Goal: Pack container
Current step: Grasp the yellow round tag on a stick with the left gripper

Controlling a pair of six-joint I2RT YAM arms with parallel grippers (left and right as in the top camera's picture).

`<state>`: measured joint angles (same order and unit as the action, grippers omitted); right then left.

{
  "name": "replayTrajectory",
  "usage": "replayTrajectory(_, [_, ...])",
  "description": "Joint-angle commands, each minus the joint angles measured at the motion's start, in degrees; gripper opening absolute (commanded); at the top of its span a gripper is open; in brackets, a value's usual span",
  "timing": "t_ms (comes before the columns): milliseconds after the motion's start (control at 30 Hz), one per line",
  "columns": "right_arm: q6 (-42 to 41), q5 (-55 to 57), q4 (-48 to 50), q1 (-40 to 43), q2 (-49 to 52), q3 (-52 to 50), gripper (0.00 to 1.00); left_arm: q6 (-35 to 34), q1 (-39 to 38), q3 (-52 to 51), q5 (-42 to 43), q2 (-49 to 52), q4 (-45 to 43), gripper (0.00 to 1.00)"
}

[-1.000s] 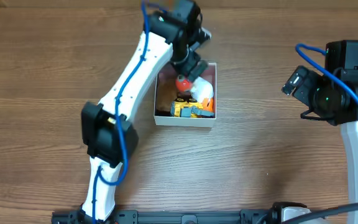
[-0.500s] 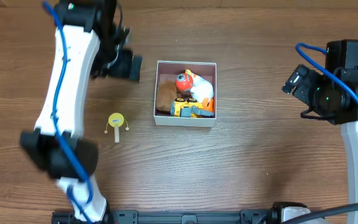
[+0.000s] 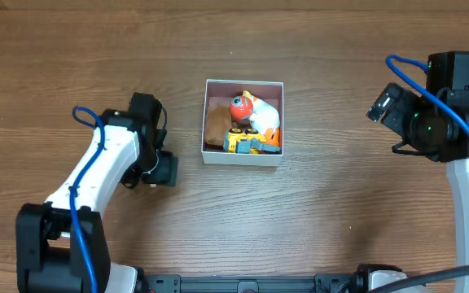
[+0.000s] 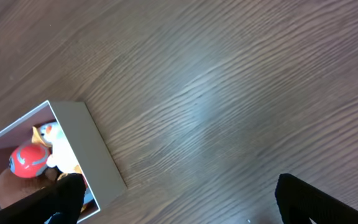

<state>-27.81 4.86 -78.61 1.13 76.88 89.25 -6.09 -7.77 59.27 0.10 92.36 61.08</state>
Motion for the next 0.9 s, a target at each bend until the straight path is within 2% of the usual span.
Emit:
replayTrajectory(0, [0.22,0.24,0.37,0.24,-0.26,0.83,1.00,-4.48,0.98,-2.78,-4.70,-0.98,-4.00,0.70])
replayTrajectory(167, [0.22,0.22,1.36,0.24,-0.26,0.83,1.00,-4.20,2.80,-5.92,-4.57,-0.22,-11.04,0.64])
replayTrajectory(200, [0.22,0.22,1.42,0.24,-0.26,0.83,1.00,-4.22,2.80,-6.56,-4.57,0.59,-12.70,0.59])
replayTrajectory(467, [0.22,0.22,2.03,0.24,-0.26,0.83,1.00,-4.26,2.80,-6.73,-2.86,8.46,-17.90,0.56])
replayTrajectory(500, [0.22,0.22,2.03,0.24,-0.26,0.83,1.00,-4.22,2.80,-6.73,-2.89,9.16,-18.25,0.51])
replayTrajectory(533, [0.22,0.22,2.03,0.24,-0.26,0.83,1.00,-4.22,2.80,-6.73,-2.89,9.44,-18.27,0.41])
replayTrajectory(567, [0.22,0.22,2.03,0.24,-0.26,0.83,1.00,-4.22,2.80,-6.73,-2.82,9.64,-18.08,0.11])
replayTrajectory(600, [0.22,0.22,2.01,0.24,-0.26,0.83,1.00,-4.22,2.80,-6.71,-2.82,9.64,-17.97,0.04])
replayTrajectory(667, [0.22,0.20,1.92,0.24,-0.26,0.83,1.00,-3.76,2.78,-6.64,-2.80,9.62,-17.59,0.04])
replayTrajectory(700, [0.22,0.20,1.68,0.24,-0.26,0.83,1.00,-1.22,2.78,-5.90,-2.82,9.35,-16.24,0.04])
replayTrajectory(800, [0.22,0.20,1.18,0.24,-0.26,0.83,1.00,2.19,2.78,-0.72,-2.80,8.31,-8.90,0.04])
replayTrajectory(867, [0.22,0.20,0.92,0.24,-0.26,0.83,1.00,4.28,2.27,6.75,-2.51,7.28,-1.18,0.04])
